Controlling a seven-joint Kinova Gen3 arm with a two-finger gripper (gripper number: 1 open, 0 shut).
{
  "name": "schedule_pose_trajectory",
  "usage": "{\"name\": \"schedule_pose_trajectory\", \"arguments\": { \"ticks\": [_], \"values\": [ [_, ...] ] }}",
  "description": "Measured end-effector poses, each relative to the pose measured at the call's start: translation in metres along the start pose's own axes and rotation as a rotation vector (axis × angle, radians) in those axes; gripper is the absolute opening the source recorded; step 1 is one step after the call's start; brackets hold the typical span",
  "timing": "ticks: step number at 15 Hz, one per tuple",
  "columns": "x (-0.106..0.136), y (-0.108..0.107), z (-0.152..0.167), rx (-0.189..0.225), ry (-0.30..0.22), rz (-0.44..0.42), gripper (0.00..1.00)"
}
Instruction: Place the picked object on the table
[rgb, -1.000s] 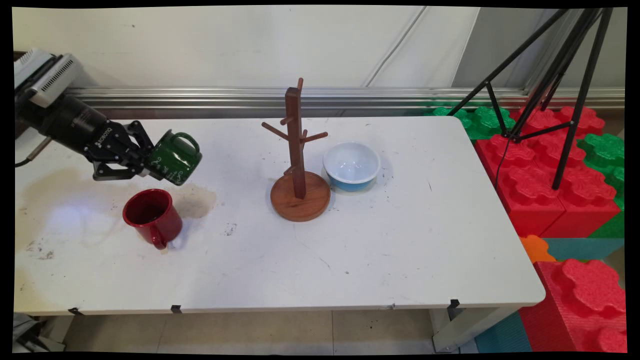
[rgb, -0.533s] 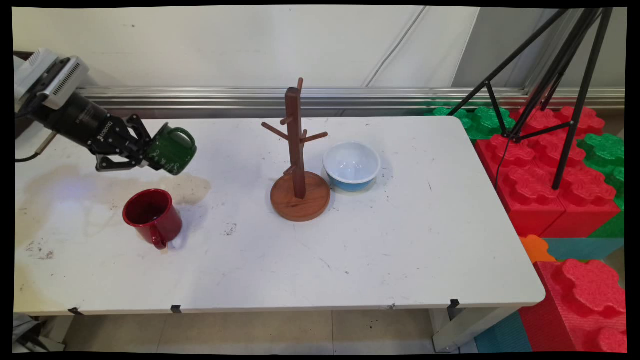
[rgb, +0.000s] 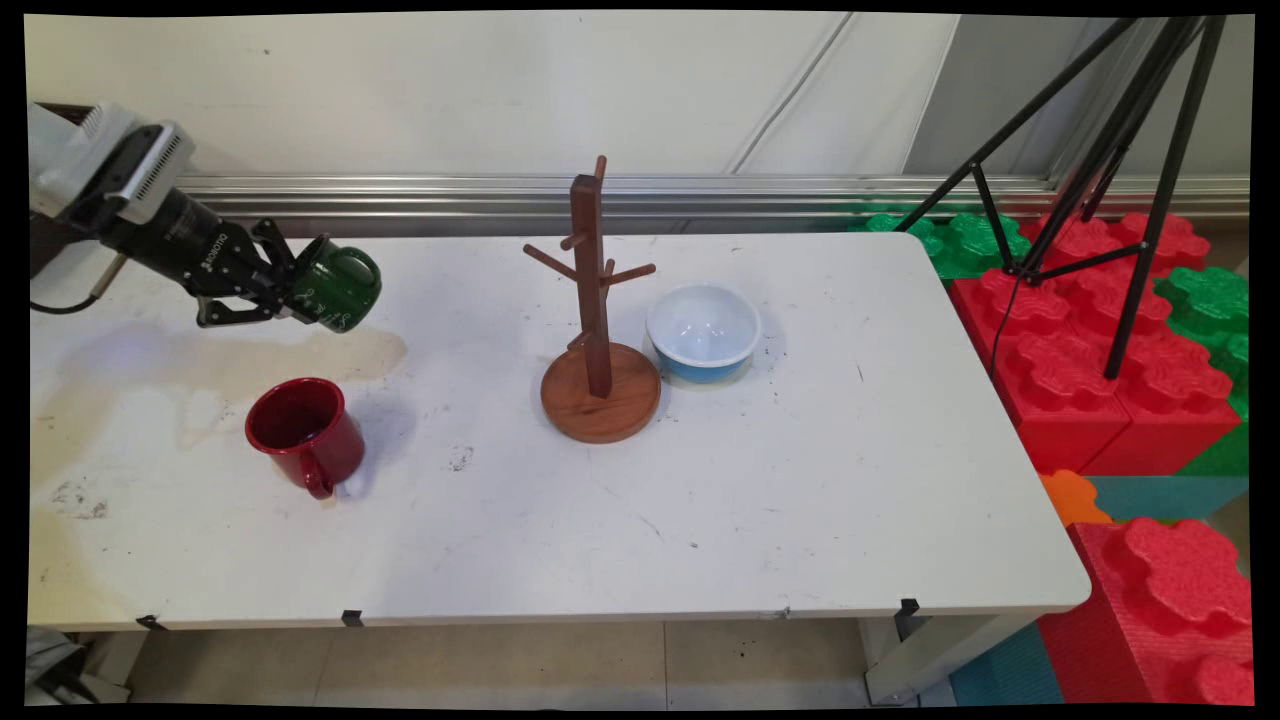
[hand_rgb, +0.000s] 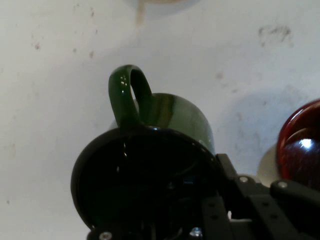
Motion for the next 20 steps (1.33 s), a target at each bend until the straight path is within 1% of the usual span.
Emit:
{"name": "schedule_pose_trajectory", "arguments": {
  "ticks": [2,4,10,16,20],
  "values": [
    [-0.005,-0.004,0.006,0.007,-0.026,0.014,0.00],
    [-0.012,-0.009,0.016,0.010,-0.062,0.049,0.00],
    [-0.027,-0.013,0.033,-0.006,-0.140,0.121,0.00],
    [-0.037,-0.014,0.046,-0.022,-0.188,0.166,0.00],
    [-0.040,-0.013,0.055,-0.034,-0.206,0.186,0.00]
  ]
}}
